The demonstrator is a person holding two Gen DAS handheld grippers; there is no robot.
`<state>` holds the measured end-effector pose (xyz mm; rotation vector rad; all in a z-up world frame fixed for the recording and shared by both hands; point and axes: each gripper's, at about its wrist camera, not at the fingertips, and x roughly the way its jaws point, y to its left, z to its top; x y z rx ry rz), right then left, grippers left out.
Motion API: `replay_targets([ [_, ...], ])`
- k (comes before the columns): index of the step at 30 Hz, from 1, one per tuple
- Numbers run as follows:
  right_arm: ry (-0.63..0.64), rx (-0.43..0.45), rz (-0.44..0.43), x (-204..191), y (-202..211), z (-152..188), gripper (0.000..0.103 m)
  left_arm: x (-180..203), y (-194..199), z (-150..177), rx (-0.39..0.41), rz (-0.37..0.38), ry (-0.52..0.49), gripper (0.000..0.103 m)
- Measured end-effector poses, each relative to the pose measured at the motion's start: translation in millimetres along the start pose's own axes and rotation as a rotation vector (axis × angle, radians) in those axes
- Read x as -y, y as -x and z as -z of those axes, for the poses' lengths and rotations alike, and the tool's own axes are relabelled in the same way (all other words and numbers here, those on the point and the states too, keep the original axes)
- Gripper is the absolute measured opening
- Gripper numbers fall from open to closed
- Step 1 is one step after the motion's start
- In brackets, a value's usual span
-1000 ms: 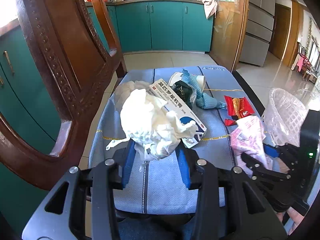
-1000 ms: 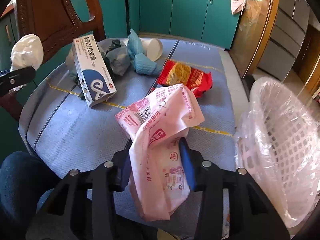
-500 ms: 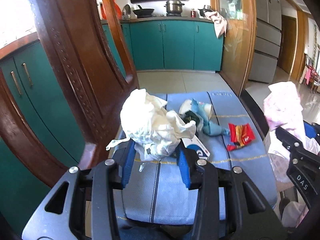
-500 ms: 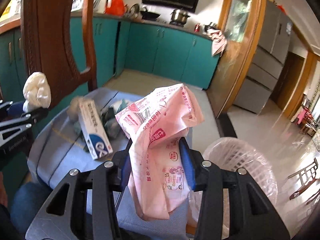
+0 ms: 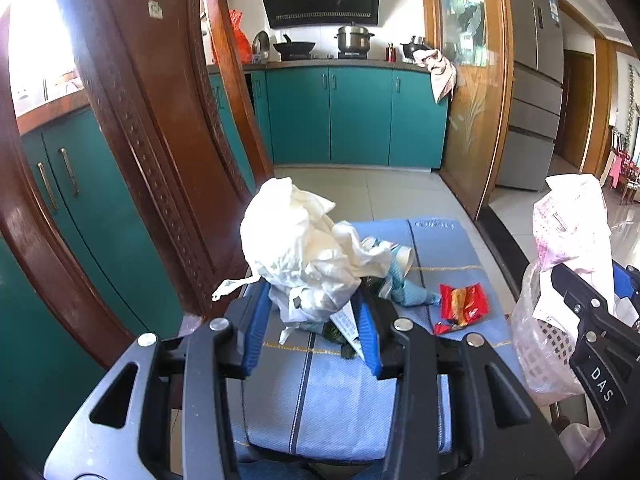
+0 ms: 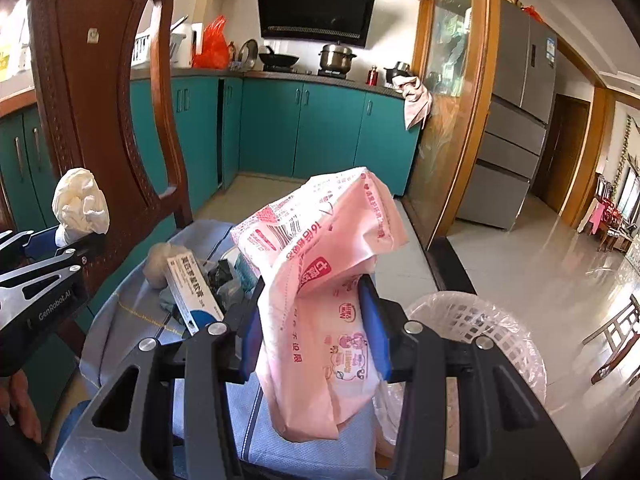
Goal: Collect trash
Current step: 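Lift the pink wrapper and white tissue toward the basket with both grippers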
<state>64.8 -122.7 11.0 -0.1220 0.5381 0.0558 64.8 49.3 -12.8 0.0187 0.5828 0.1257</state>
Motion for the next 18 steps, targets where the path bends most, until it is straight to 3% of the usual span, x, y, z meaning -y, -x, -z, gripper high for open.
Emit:
replay_targets([
  [18,-0.012,-0.031,-0.001,5.7,-13.3,6.1,0.045,5.1,-0.6,0.4,0.013,0.008,-0.007,0.041],
])
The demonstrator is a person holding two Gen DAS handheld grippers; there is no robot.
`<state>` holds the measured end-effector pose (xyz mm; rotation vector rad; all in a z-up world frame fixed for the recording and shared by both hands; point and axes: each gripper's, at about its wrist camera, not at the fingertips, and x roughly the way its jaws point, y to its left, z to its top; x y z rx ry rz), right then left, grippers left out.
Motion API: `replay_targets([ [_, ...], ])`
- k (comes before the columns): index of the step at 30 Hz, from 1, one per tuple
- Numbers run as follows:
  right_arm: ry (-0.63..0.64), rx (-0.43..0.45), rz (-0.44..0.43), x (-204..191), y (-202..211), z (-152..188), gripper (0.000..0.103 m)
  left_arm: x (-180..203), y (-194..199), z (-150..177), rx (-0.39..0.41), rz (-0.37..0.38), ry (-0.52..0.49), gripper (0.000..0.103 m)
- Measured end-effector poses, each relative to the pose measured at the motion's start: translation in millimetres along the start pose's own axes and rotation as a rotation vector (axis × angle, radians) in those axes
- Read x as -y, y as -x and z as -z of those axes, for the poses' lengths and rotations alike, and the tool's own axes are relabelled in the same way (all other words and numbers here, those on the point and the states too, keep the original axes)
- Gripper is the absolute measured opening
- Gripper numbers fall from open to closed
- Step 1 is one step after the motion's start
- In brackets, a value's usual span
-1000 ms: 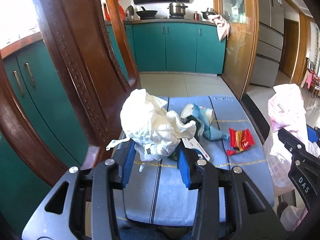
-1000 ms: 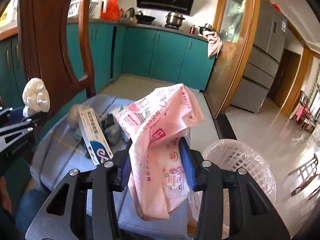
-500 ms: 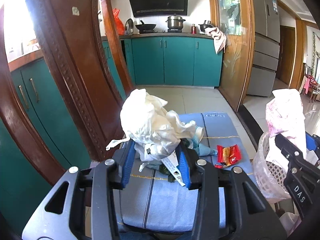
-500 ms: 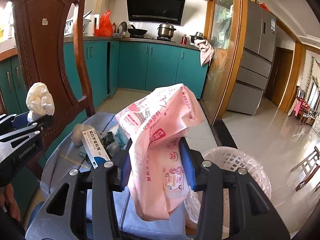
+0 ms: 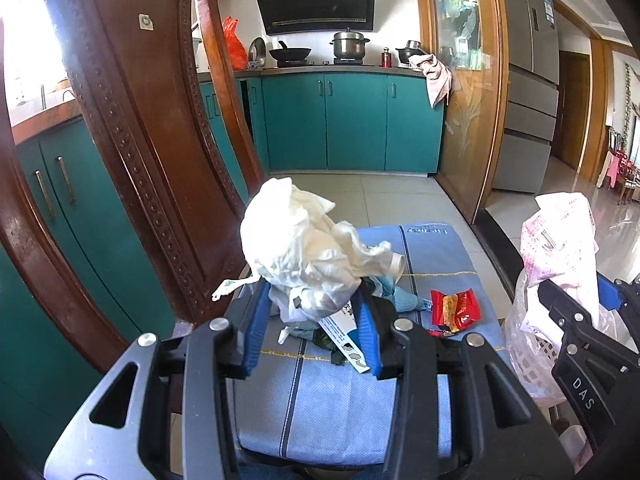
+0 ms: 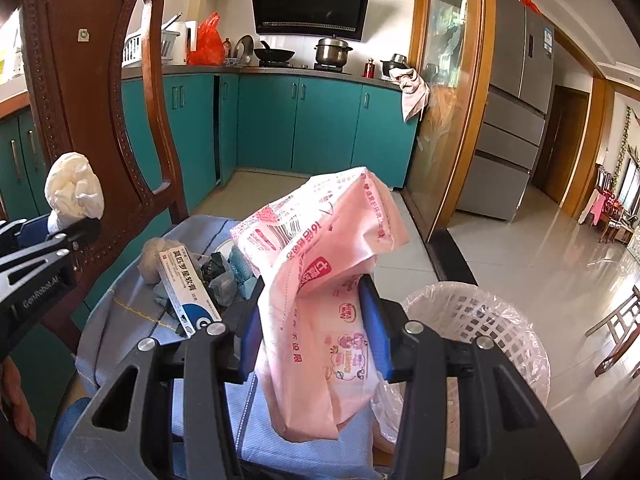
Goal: Collect trash
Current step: 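Lift the pink wrapper and white tissue toward the basket with both grippers, then open both grippers over the basket to drop the items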
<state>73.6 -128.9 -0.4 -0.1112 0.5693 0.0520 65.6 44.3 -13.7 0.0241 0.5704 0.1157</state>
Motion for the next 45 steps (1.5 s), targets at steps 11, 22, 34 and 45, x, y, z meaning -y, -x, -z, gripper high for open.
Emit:
replay_targets([
  [11,-0.073,0.009,0.106,65.1,11.0,3.2,0.045,48.2,-4.9,-6.7,-0.013,0.082,-0.049,0.041],
  [22,-0.221,-0.052,0.303,174.8,22.1,43.1,0.045,176.7,-18.2,1.0,-0.081,0.419,-0.166,0.041],
  [34,-0.302,-0.126,0.389,230.8,19.4,81.0,0.045,290.5,-44.8,25.7,-0.175,0.542,-0.328,0.059],
  [45,-0.27,-0.151,0.32,208.9,-10.8,71.9,0.074,236.1,-61.7,17.7,-0.15,0.365,-0.255,0.089],
])
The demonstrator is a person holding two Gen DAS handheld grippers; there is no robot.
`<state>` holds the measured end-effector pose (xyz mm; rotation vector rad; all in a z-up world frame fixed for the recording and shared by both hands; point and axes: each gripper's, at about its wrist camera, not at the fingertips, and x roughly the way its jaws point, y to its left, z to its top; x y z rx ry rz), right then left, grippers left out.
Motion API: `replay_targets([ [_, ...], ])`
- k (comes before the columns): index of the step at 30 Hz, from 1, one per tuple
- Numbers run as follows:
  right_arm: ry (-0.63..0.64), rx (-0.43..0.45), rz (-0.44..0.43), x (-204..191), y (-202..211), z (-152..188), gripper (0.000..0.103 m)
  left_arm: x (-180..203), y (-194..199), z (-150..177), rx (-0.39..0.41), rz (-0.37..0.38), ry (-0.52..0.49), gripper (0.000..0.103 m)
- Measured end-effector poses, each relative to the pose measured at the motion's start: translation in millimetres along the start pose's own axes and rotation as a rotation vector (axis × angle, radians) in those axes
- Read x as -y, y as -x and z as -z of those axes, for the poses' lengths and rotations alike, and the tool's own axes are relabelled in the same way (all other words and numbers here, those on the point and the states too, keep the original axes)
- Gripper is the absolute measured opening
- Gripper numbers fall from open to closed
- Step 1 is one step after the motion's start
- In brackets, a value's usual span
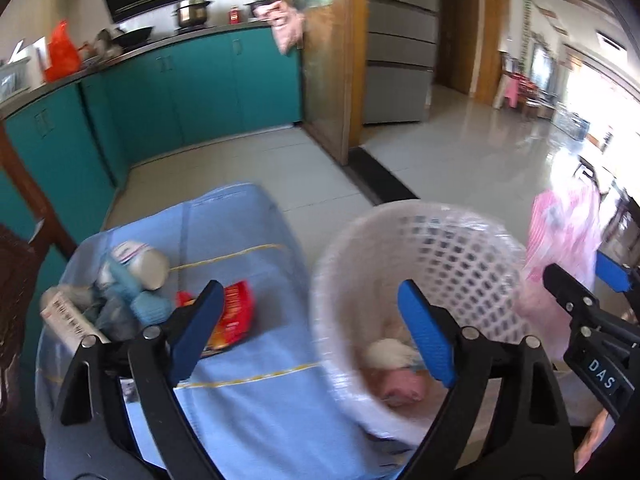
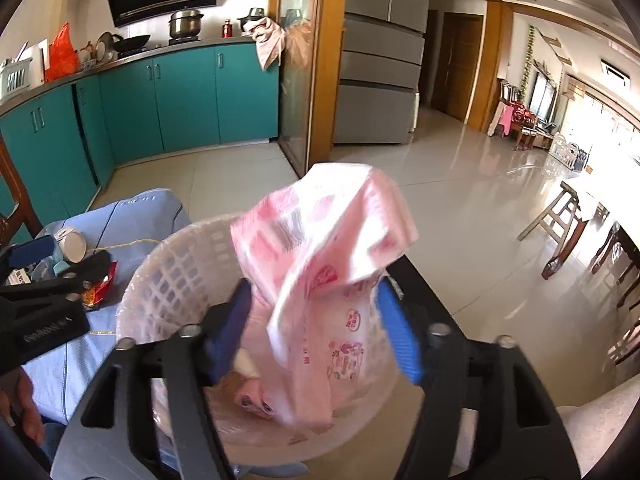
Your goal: Collect trash
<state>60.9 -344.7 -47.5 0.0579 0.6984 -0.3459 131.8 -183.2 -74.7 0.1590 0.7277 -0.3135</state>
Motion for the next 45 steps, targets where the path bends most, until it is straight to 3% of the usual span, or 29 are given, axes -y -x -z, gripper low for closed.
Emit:
replay_targets([
  [5,0.019,0.008,-0.012,-19.1,-3.7,-4.1,0.087,-49.2,6.0,10.4,0.003,-0.143,0.043,0.092],
  [8,0.025,0.001,-0.053,-31.4,-6.6,-5.7,0.088,-84.4,7.8,23.1,0.0,-0.283,0.071,0.093],
  [10,0.04,-0.005,-0.084,-45.3,-9.7,-7.4,0.088,-121.7,4.2,33.2,-0.041,-0.338,0.155,0.093],
  [15,0.098,-0.019,-0.22,-104.3,-21.9,-12.0,0.088,-195.7,-1.0,58.1,-0.139,-0.362,0.354,0.094],
  [19,0.179,-0.033,-0.34,-168.3,-36.6,-14.5,0.088,-218.5,3.1,67.0,-0.156,-0.401,0.365,0.094],
  [23,0.232,-0.12,-0.414,-227.3,-75.6,-16.0,0.088,-229.6,2.1,67.5,-0.171,-0.405,0.362,0.094],
  [25,0.249,-0.176,-0.394,-246.7,-99.8,-13.4,0.088,-233.6,0.5,69.6,-0.176,-0.398,0.379,0.095],
  [29,0.288,-0.244,-0.351,-262.5,-125.9,-1.2,0.088,-242.1,-8.5,65.6,-0.179,-0.372,0.417,0.097],
  [32,0.292,-0.268,-0.374,-261.1,-129.5,9.2,0.087,-244.1,-21.2,56.9,-0.181,-0.359,0.426,0.098],
  [36,0.319,-0.261,-0.39,-252.9,-120.5,19.3,0.065,-243.7,-40.6,47.0,-0.211,-0.332,0.447,0.098],
  [40,0.309,-0.248,-0.424,-242.0,-105.1,24.3,0.056,-239.6,-60.0,42.8,-0.236,-0.325,0.445,0.098],
  [41,0.307,-0.242,-0.43,-238.8,-100.2,24.9,0.056,-238.0,-62.3,43.0,-0.233,-0.313,0.44,0.094],
  [44,0.318,-0.229,-0.444,-235.7,-87.0,29.9,0.055,-235.0,-63.1,46.0,-0.234,-0.281,0.425,0.066],
  [45,0.319,-0.225,-0.446,-235.1,-84.9,30.4,0.055,-234.7,-61.9,47.2,-0.234,-0.282,0.418,0.062],
])
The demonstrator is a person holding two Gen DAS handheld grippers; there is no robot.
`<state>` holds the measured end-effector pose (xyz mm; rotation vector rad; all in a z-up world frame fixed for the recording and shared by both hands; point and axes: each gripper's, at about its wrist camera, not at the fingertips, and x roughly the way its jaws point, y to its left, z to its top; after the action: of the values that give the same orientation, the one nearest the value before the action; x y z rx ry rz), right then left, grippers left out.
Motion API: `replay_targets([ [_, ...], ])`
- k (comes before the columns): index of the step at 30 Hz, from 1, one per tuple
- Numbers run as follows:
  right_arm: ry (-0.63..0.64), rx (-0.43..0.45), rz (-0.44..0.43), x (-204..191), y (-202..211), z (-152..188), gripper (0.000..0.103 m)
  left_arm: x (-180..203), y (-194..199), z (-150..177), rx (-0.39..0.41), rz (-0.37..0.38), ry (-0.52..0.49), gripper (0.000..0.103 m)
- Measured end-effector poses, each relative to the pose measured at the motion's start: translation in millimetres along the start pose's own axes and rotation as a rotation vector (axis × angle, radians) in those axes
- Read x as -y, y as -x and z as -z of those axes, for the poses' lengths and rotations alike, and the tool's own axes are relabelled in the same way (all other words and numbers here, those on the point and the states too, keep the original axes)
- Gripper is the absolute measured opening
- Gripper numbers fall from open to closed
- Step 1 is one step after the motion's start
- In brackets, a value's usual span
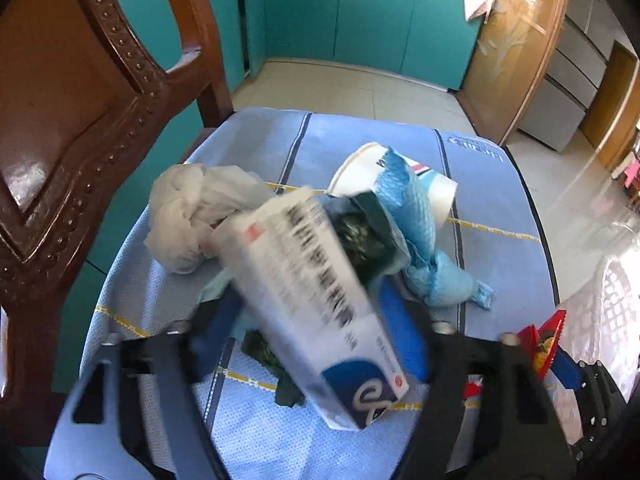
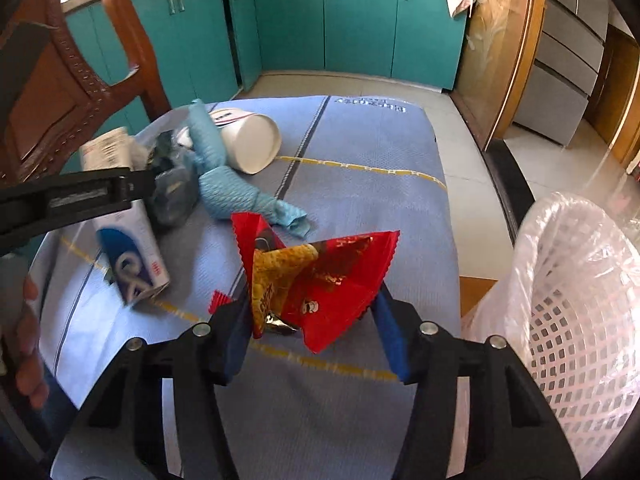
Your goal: Collect trash
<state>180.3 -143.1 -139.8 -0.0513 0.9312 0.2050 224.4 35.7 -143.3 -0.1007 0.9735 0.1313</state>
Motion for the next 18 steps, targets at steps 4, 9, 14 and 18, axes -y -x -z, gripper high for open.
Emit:
replay_targets([
  [4,-0.016,0.023,-0.032,-0.4,14.7,3.4,0.055,-11.1,8.2,5.9,0.01,0.068,0.013,0.057],
  [9,0.005,0.037,-0.024,-7.2,37.4,9.3,0.055,-17.5,35.2,18.5,-0.014,0.16,-0.089,0.057],
  [14,0.042,0.0,0.013,-14.1,31.2,16.2,0.065,-14.0,25.8,25.7,-0.091,0.168,-0.213,0.068],
  [18,0.041,0.0,0.03,-15.3,31.6,19.7,0.081,-22.8,22.7,32.4,-0.102,0.126,-0.151,0.089],
])
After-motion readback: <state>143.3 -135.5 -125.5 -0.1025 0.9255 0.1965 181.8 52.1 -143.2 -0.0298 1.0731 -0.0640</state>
